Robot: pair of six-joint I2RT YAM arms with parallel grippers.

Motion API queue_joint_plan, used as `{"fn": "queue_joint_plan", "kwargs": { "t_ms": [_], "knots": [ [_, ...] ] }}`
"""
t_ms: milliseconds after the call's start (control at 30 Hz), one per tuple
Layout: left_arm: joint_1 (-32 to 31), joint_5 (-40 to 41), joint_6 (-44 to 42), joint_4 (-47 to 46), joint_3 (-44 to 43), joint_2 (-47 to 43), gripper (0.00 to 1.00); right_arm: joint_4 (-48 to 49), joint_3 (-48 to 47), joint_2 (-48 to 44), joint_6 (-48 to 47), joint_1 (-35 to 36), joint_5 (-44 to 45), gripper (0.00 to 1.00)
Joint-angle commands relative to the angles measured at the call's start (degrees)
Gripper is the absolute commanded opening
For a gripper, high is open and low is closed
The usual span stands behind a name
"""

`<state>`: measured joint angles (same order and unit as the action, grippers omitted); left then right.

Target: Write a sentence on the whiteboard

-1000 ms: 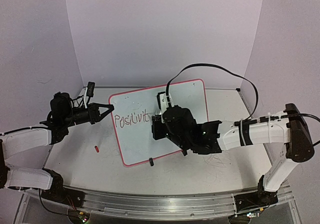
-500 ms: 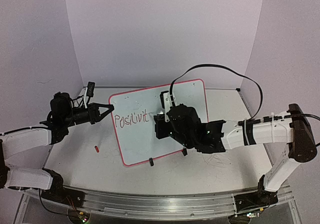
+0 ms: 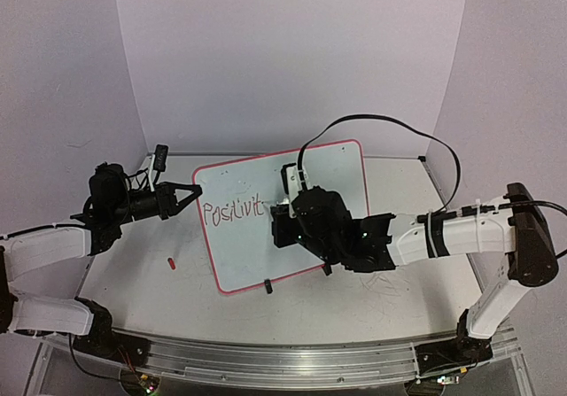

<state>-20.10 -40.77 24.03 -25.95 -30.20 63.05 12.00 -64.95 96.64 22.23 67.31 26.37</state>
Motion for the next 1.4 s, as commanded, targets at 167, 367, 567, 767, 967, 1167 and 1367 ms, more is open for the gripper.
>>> {"fn": "queue_joint_plan", "kwargs": {
  "t_ms": [167,367,567,767,967,1167,1367],
  "knots": [
    [-0.68,-0.77,-2.32,-1.26,-1.26,-0.7,0.0,-2.52,1.11,-1.0,3.57,-0.05,0.92,0.0],
    [-0.64,-0.8,-2.32,-1.29,-1.22,-0.57,0.0,-2.98,2.0,-1.59,4.52,0.25,0.64,0.0],
    [-0.64,-0.89,-2.32,-1.3,-1.26,-0.32,0.0,-3.53,2.71,-2.33,5.03,0.37,1.92,0.0],
    [-0.66,-0.92,-2.32,-1.29,-1.28,-0.27,0.0,-3.54,0.81,-2.01,3.6,0.24,4.43,0.0],
    [-0.64,-0.87,-2.32,-1.3,-1.12,-0.47,0.0,-1.78,-1.25,-0.82,1.46,-0.37,4.2,0.0],
    [-0.69,-0.86,-2.41,-1.26,-1.09,-0.59,0.0,-1.1,-2.62,-0.03,0.33,-1.07,4.17,0.0],
    [-0.64,-0.8,-2.41,-1.25,-1.04,-0.6,0.0,-1.07,-2.94,0.54,0.06,-1.17,3.38,0.0]
  ]
}}
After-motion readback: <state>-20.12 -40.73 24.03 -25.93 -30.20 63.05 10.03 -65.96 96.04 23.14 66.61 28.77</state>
